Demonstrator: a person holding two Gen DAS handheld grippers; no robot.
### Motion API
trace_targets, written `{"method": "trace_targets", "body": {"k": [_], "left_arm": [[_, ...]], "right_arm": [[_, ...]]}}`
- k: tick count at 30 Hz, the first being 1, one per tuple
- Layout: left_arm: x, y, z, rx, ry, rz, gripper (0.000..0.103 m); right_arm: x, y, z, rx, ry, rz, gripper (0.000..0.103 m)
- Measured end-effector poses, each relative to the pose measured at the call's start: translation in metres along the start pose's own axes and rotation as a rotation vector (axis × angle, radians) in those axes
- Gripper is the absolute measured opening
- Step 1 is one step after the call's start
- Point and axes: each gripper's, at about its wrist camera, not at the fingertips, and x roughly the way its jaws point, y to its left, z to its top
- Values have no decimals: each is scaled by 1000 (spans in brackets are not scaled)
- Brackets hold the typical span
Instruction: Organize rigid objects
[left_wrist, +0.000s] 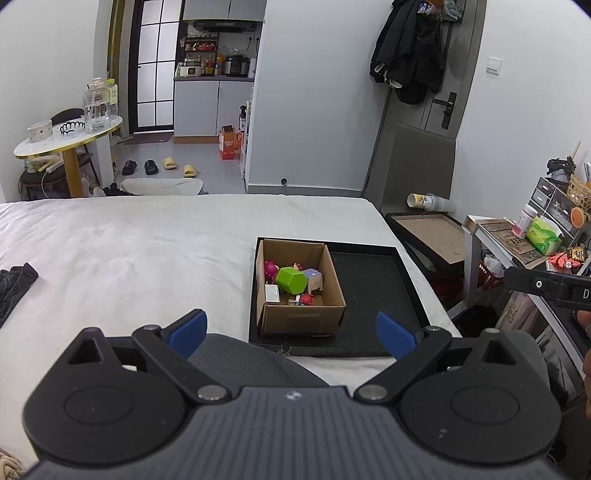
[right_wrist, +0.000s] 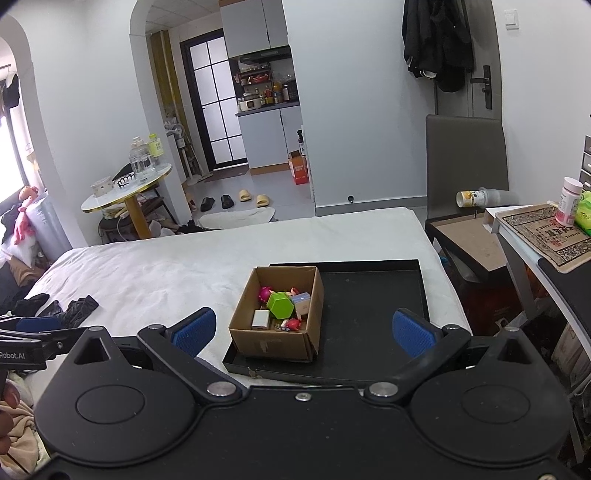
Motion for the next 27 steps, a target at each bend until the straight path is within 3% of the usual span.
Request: {"method": "trace_targets", "body": {"k": [27], "left_arm": [[0,-6,-2,13,5,-9,98]], "right_arm": [[-1,-2,1,0,6,-5,103]]}}
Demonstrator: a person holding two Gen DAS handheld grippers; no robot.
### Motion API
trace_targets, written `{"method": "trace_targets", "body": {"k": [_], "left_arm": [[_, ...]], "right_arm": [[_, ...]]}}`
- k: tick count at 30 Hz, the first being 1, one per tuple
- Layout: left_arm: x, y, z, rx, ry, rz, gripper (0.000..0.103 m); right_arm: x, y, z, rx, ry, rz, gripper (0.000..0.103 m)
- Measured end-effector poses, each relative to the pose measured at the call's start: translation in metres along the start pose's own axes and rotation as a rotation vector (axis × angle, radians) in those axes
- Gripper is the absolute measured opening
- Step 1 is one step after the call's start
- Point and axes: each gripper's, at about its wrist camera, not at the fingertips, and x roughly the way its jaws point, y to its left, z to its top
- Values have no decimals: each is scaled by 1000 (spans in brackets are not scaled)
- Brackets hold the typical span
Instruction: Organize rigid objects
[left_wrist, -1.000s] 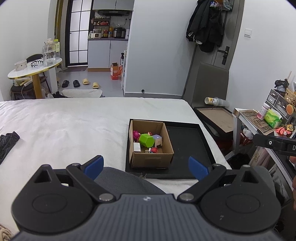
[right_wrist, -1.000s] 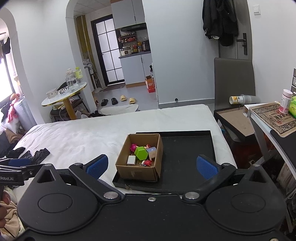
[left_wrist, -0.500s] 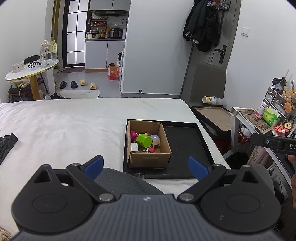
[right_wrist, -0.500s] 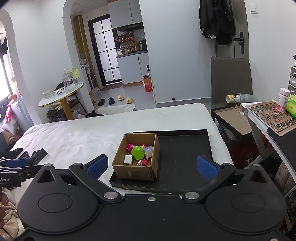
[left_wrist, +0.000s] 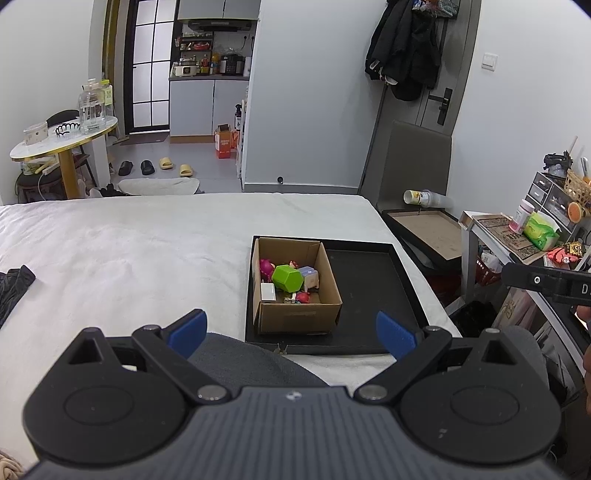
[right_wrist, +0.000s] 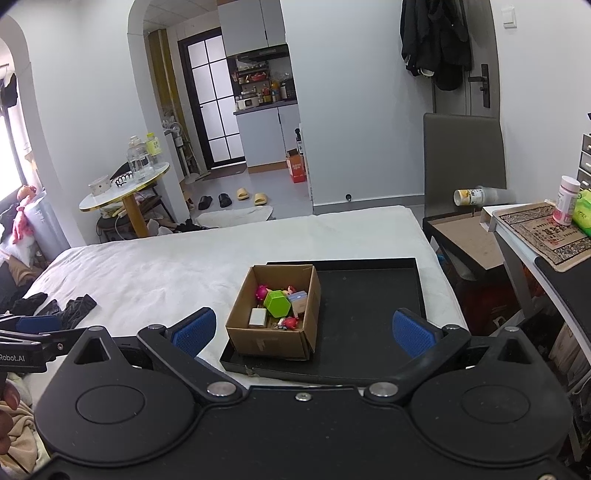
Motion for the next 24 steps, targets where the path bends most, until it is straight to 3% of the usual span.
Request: {"method": "trace_targets", "body": {"k": [24], "left_arm": [[1,2,0,-5,12,-4,98]], "right_arm": [[4,2,-2,0,6,-17,103]]}}
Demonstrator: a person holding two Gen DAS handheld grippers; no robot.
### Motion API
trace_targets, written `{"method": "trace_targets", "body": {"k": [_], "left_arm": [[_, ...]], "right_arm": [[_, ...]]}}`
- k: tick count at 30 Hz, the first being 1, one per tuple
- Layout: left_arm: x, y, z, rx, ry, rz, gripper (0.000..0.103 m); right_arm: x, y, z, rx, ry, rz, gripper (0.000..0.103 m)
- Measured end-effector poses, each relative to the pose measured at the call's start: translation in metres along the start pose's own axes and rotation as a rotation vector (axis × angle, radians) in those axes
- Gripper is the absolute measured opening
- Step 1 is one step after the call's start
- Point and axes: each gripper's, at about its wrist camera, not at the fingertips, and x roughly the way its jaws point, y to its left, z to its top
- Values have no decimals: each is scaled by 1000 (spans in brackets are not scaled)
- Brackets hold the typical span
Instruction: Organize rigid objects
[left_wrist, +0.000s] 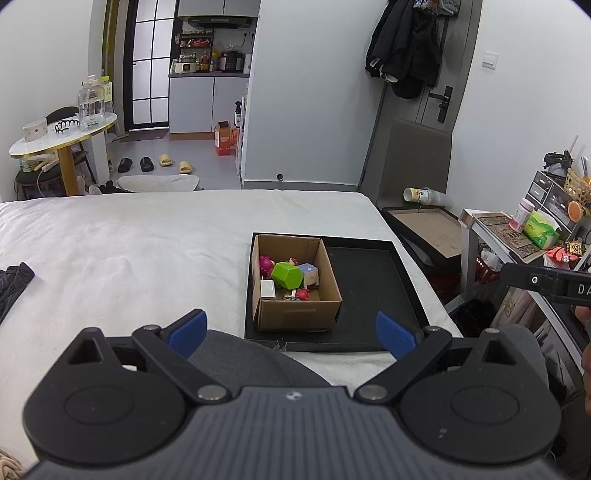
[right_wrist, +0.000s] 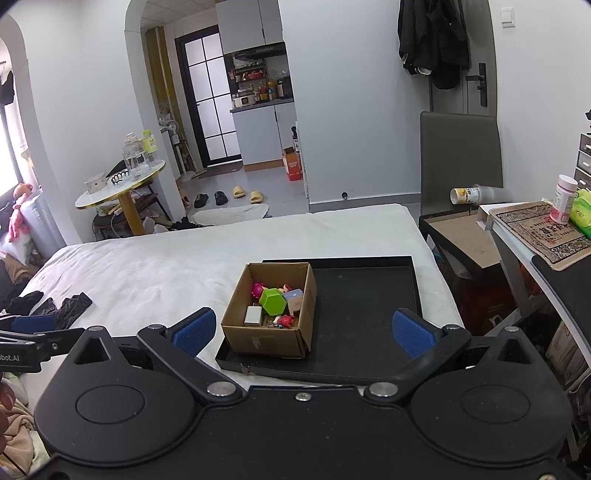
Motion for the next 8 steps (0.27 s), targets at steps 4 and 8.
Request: {"method": "trace_targets", "body": {"k": [4,8], "left_arm": [[1,-2,0,13,4,-3,98],[2,-1,-1,7,11,-5,98]], "right_arm": [[2,-1,-1,3,6,1,103],[4,-1,-1,2,10,3,103]]}}
